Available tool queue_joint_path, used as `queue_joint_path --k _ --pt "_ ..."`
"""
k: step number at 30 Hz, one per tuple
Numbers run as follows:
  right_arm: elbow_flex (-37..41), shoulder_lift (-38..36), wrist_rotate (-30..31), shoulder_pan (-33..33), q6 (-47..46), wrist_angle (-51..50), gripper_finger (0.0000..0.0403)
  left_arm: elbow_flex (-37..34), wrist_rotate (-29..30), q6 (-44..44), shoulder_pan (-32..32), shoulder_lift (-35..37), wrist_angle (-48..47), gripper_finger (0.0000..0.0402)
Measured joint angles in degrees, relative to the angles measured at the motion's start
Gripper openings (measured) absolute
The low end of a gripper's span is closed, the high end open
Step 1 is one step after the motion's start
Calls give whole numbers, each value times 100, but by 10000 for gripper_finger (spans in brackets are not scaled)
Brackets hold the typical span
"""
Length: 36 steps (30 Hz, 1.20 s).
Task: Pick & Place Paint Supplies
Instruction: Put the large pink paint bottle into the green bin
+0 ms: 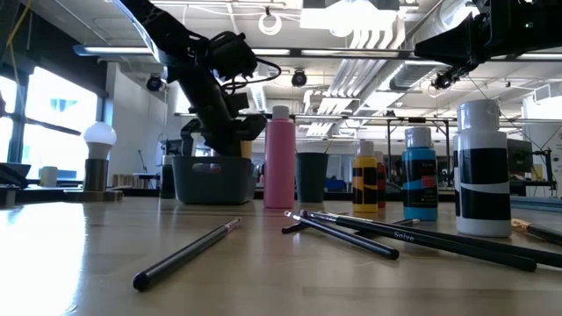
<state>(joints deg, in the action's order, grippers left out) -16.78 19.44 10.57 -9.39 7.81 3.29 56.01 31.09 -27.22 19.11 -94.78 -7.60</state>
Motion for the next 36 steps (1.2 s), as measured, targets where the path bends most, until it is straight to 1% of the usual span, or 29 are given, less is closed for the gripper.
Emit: queue_joint_path --k 3,11,19,21,26,29,33,36 --pt "0 0 0 1 0 0 121 0 47 94 0 0 88 0" --pt "0 1 0 1 0 2 121 0 535 214 0 0 66 0" --pt "0 2 0 0 0 2 121 -2 609 342 4 0 160 0" --pt "0 0 0 1 0 2 121 -2 547 341 4 0 156 0" --pt "0 0 0 2 0 2 121 -2 108 292 4 -2 138 0" --pt "0 2 0 2 0 2 121 -2 -31 142 4 -2 -3 0" --pt "0 1 0 2 0 3 121 -4 -50 -15 4 -4 -246 0" --pt "0 2 0 2 -2 4 121 -4 -85 -63 6 -145 -246 0"
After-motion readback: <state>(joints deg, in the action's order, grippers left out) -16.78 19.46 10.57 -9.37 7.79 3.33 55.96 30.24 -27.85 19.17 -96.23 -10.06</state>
